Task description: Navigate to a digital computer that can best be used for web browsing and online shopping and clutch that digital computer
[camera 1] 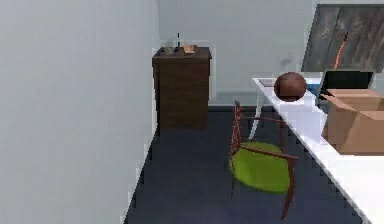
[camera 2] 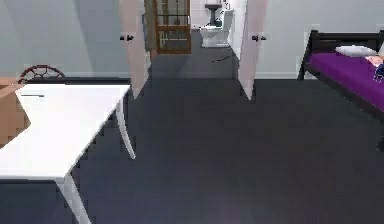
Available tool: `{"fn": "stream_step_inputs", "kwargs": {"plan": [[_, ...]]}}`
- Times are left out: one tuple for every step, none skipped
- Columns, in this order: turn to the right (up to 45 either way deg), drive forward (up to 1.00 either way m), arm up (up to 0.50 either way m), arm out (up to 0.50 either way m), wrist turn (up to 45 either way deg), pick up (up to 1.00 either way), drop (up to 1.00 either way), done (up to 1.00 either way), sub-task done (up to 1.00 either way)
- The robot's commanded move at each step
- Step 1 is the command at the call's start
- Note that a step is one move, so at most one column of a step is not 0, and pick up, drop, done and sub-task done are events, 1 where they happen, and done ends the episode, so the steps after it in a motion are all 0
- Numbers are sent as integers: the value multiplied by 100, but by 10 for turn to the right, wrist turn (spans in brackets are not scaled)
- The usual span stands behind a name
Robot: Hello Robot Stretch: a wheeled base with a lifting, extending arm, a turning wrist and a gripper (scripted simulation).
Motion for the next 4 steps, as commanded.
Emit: {"fn": "stream_step_inputs", "kwargs": {"plan": [[0,75,0,0,0,0,0,0,0],[-240,0,0,0,0,0,0,0,0],[300,0,0,0,0,0,0,0,0],[0,95,0,0,0,0,0,0,0]]}}
